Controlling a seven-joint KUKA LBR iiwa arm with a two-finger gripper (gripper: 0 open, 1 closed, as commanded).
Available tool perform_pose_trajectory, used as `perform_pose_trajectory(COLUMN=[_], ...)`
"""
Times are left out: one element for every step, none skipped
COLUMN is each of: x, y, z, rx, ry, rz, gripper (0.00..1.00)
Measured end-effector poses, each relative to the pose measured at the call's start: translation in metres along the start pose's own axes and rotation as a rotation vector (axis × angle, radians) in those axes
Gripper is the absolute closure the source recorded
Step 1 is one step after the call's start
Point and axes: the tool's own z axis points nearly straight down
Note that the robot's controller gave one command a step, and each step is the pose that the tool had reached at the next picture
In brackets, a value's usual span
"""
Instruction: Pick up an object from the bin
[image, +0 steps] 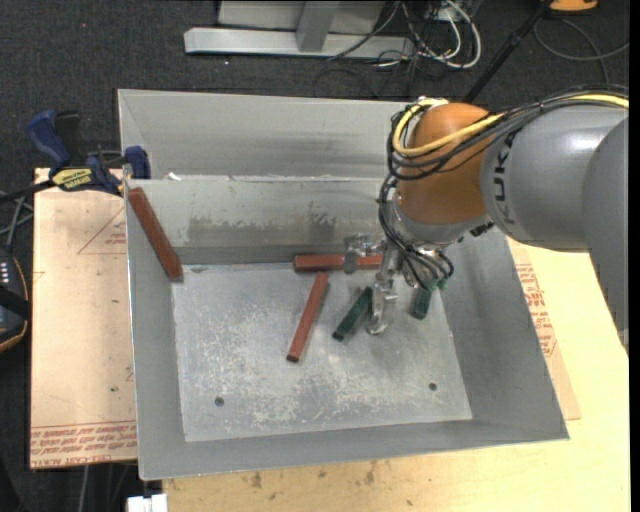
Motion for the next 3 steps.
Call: perform_pose_trajectory(x=[0.006, 0.006, 0.005], y=[-0.014, -0.014, -0.004], z=[0.042, 0.042, -0.136], rx=[-0.002, -0.002, 0.001], ry=[0.003, 0.003, -0.005], rz=[-0.307, -0.307, -0.289], gripper=[1.0, 1.0, 1.0])
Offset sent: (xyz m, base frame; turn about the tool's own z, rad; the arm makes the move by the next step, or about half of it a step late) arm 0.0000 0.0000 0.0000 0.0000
